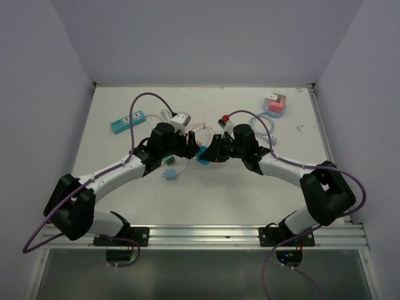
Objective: Pull the plug off the socket
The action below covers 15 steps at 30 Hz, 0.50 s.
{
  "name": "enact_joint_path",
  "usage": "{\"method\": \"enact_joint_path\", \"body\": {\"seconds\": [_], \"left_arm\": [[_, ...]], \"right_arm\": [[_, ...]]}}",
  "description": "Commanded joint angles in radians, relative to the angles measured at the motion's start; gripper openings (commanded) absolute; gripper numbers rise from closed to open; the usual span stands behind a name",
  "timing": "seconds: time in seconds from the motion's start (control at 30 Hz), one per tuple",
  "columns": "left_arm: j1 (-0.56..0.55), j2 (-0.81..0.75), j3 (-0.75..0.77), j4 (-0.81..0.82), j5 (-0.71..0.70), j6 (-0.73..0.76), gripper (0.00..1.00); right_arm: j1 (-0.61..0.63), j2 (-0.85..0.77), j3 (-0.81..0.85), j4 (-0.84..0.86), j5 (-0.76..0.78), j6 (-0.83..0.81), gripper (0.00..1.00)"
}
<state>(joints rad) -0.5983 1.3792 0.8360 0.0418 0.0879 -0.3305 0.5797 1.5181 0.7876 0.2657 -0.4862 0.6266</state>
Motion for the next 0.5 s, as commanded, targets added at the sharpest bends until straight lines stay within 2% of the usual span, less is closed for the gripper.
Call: {"method": "enact_joint_path", "body": {"seconds": [0.0,0.3,0.47], "left_arm": [[0.017,-0.054,-0.012,0.105,-0.258,-0.010,0.00],[0.018,-0.049,-0.009,0.063,-0.555,0.011,0.00],[0.018,-0.029,0.003,0.050,-0.599,0.019,0.00]], "right_arm": [[0.005,-0.033,0.029,-0.107,0.024,-0.008,0.00],[-0.017,-0.073,0.007,-0.193,0.018,-0.001,0.00],[-0.017,-0.084,0.006,-0.224,0.000,-0.016,0.00]]}}
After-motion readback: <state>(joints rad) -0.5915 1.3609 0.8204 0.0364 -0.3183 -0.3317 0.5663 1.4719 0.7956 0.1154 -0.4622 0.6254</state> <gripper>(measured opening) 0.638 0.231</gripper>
